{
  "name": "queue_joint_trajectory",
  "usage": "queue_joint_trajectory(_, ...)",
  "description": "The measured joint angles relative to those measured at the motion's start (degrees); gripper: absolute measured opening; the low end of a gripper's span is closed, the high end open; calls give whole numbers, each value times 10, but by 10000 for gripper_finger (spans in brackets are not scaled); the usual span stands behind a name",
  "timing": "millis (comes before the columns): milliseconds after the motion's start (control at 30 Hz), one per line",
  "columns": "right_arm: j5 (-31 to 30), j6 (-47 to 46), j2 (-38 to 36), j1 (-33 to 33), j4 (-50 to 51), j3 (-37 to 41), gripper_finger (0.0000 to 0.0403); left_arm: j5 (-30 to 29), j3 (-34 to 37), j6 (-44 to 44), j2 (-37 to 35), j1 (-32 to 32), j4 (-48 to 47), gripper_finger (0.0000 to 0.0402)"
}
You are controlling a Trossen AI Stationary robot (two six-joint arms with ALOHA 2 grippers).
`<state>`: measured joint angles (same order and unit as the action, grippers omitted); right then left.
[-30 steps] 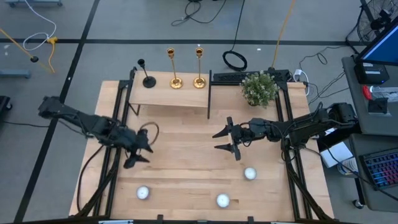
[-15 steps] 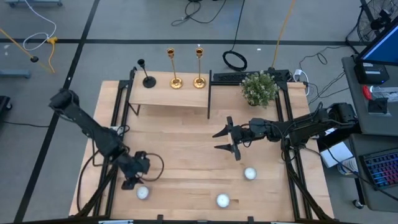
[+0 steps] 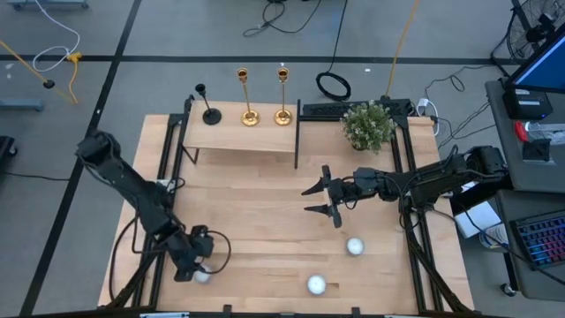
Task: Pick & Place candle stick holders
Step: Put the pink patterned scented candle on the shelf
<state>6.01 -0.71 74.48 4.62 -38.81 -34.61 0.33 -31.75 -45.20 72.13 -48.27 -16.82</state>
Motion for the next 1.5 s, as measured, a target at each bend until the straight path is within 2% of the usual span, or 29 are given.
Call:
queue_joint_trajectory(333, 0, 1, 0, 0, 0, 0, 210, -12, 0, -33, 33, -20, 5, 127)
queue_joint_trajectory(567, 0, 1, 0, 0, 0, 0, 210, -34, 0, -26, 31, -13, 2, 16)
queue_joint_trajectory(600, 0, 1, 0, 0, 0, 0, 210, -34, 0, -31, 31, -8, 3, 10)
queue_joint_trajectory(733, 0, 1, 0, 0, 0, 0, 210, -35, -1, -40, 31, 19, 2, 10)
queue_joint_trajectory(867, 0, 1, 0, 0, 0, 0, 210, -39, -20, 1, 28, 60, -7, 8)
queue_joint_trajectory(1033, 0, 1, 0, 0, 0, 0, 210, -73, -87, 56, 10, 126, -135, 6)
queue_joint_trajectory(1300, -2, 1, 0, 0, 0, 0, 210, -220, -244, 148, -34, 234, -373, 5)
queue_joint_trajectory(1500, -2, 1, 0, 0, 0, 0, 210, -290, -335, 172, -60, 345, -470, 5)
